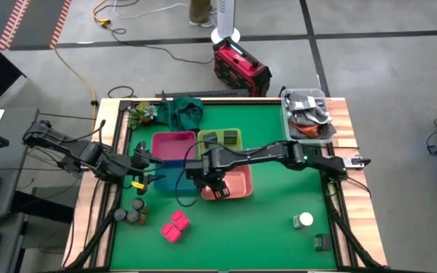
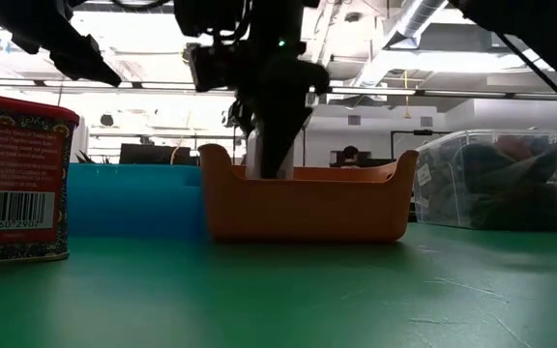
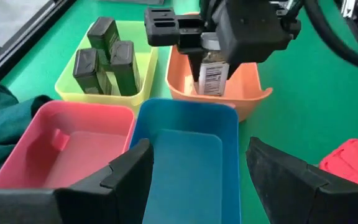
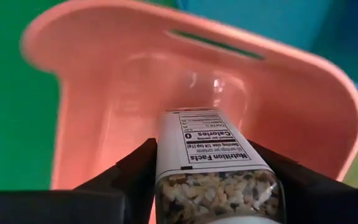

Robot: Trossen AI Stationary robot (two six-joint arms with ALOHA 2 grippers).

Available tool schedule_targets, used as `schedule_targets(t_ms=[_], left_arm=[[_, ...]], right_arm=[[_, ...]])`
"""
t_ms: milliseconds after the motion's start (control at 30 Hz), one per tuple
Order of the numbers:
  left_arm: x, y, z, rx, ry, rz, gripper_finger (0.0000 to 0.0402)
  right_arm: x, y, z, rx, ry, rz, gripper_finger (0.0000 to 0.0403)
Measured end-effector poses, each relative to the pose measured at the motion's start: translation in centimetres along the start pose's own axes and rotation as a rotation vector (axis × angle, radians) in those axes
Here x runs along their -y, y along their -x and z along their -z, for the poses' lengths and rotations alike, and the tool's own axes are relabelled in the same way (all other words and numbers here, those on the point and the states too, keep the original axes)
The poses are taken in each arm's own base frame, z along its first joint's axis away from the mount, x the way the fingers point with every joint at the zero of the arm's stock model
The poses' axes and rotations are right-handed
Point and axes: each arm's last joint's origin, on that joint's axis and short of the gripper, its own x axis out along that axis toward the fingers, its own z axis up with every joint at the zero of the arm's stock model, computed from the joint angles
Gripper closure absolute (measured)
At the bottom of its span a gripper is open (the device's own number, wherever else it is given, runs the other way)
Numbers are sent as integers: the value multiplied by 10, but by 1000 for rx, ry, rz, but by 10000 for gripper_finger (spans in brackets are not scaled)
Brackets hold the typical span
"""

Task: Sort spices by type
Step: Put the left white seasoning bottle into the orange bin, then put the white seasoning bottle into the orange bin

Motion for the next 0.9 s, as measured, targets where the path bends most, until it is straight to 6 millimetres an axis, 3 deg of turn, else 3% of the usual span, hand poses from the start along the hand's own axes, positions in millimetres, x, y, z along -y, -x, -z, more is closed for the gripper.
schedule_targets(t_ms=[133,267,633,800,900], left_arm=[[0,0,1,-6,-1,-2,157],[0,0,1,-5,-1,-1,157],[0,0,1,-4,-3,-1,157],[0,0,1,-5,0,-1,157],[0,0,1,-5,-4,-1,157]], right_arm=[[1,-10,1,-30,-12,-10,117],[1,-6,0,-15,-9,-24,88],[-4,56,22,-14,-124,-4,58],[-18,76,39,-106,-267,-3,58],[-37,82,45,-115,-291,7,58]])
